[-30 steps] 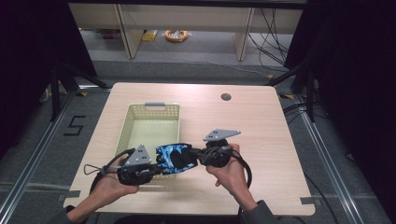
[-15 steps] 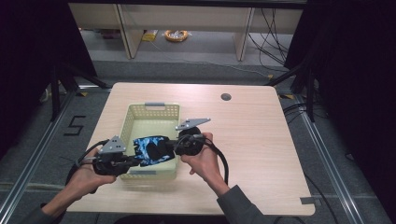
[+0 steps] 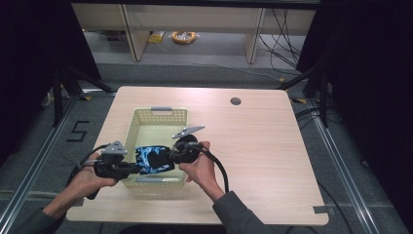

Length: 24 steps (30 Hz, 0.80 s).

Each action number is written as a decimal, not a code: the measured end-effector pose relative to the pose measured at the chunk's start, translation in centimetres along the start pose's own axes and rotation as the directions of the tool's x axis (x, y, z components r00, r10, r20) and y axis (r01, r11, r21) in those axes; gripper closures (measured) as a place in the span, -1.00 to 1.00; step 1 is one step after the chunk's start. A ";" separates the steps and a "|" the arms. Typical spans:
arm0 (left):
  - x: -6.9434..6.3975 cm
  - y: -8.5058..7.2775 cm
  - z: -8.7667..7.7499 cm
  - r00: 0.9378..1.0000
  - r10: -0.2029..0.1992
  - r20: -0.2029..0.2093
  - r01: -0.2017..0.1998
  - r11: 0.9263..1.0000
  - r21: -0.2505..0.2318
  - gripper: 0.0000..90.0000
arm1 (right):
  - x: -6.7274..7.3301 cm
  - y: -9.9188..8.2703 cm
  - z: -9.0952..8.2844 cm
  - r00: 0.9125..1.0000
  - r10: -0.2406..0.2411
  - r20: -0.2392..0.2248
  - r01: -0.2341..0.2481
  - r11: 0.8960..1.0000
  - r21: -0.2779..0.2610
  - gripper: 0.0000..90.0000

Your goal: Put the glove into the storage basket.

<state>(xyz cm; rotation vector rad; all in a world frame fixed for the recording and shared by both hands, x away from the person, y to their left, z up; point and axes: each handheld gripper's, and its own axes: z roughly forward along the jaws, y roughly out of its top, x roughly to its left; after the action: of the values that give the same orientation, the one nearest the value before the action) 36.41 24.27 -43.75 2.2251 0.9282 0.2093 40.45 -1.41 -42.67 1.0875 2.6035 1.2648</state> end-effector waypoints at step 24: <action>1.4 -0.2 0.6 1.000 0.014 -0.017 -0.013 0.998 0.055 0.21 | -0.6 -1.6 2.6 0.999 0.019 0.044 -0.023 0.995 0.093 0.93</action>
<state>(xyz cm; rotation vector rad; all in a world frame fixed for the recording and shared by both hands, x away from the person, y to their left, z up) 37.51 25.01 -44.46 2.2835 0.9384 0.2124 40.86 -0.68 -45.70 1.1460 2.6502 1.1213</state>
